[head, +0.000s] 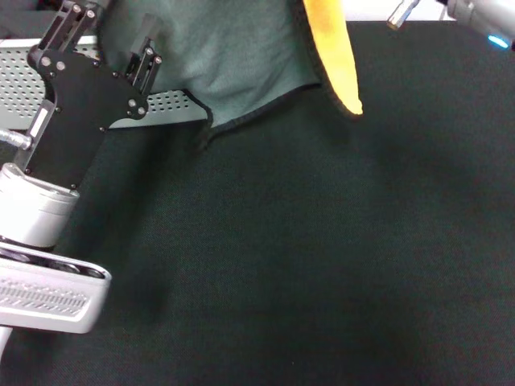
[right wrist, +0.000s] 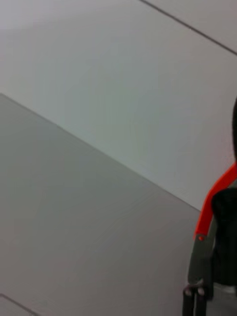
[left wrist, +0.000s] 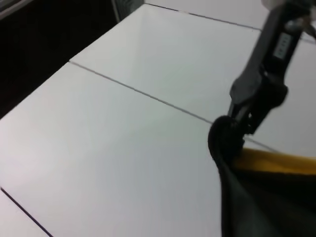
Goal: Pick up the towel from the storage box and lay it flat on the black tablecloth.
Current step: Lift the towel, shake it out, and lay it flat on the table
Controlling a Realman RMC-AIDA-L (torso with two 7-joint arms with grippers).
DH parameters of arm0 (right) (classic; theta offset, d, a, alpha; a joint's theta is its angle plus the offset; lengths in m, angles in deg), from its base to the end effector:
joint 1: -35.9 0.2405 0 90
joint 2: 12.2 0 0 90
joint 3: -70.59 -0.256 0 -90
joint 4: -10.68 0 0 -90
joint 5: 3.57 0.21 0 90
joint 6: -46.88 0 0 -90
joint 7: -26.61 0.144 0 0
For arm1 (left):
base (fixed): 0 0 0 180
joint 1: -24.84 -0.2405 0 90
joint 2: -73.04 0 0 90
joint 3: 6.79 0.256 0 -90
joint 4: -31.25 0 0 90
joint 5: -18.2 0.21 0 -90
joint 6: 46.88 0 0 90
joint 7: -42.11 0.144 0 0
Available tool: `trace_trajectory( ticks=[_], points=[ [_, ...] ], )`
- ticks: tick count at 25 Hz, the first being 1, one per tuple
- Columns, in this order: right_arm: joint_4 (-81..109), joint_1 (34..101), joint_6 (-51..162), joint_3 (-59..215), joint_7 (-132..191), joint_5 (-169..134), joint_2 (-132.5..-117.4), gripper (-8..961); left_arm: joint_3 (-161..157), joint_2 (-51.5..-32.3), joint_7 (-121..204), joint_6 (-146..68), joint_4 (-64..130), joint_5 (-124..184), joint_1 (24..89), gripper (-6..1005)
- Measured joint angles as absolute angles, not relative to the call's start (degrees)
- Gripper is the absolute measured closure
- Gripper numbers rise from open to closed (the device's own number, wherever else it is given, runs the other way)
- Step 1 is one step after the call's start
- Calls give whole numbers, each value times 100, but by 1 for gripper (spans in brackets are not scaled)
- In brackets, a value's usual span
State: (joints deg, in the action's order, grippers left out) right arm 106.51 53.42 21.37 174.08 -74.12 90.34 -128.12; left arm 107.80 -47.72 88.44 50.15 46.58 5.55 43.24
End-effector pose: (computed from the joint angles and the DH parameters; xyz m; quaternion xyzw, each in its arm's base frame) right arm 0.0339 0.3400 0.0206 -0.8585 -0.1352 0.2837 0.4052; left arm -0.2490 0.2742 -0.0083 -0.6202 0.3098 -0.2013 0.6920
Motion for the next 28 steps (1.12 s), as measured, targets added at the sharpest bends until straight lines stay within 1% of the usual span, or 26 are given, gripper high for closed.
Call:
trace_trajectory(
  ticks=[6,13,28],
  points=[
    [10655,5351,2335,17559,-7705,9034,-12821,912,10996,-4766,8023,4920,4592,571,4392,485],
    [10783,5366,2413,17522,-7728,9081,-12821,911,11193,-4775,7904,4585,4567,557,4320,485],
    [10810,5516,2577,17512,-7715,9083,-12822,909,12321,-4752,6182,4684,4660,574,4348,484]
  ],
)
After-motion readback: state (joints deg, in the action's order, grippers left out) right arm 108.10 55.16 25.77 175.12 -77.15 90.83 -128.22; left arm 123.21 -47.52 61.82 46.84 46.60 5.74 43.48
